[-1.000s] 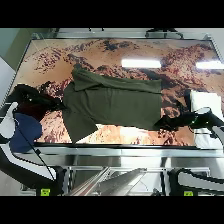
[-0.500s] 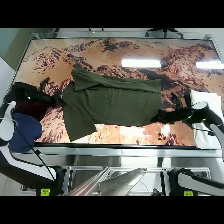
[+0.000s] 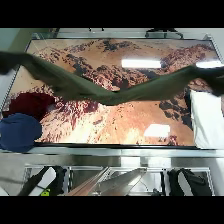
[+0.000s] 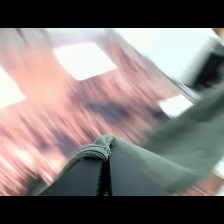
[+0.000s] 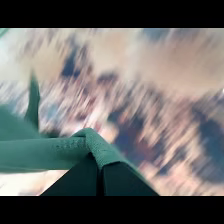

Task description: Fold the shirts.

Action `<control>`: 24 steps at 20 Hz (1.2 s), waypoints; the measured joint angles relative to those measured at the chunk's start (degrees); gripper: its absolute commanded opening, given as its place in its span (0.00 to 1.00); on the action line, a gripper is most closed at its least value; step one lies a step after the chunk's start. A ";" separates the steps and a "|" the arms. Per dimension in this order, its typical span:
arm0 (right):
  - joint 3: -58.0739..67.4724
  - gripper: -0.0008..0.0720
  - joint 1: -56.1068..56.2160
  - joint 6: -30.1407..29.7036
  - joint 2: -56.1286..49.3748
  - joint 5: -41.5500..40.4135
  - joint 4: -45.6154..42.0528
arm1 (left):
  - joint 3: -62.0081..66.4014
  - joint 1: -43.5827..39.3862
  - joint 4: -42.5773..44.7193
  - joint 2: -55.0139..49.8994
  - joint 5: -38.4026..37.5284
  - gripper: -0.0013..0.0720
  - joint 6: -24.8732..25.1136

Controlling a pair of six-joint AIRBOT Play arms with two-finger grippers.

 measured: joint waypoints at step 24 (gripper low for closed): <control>-5.79 0.03 5.11 -6.36 -46.69 -13.77 5.14 | 4.02 -23.23 26.38 -45.22 -19.32 0.04 -6.29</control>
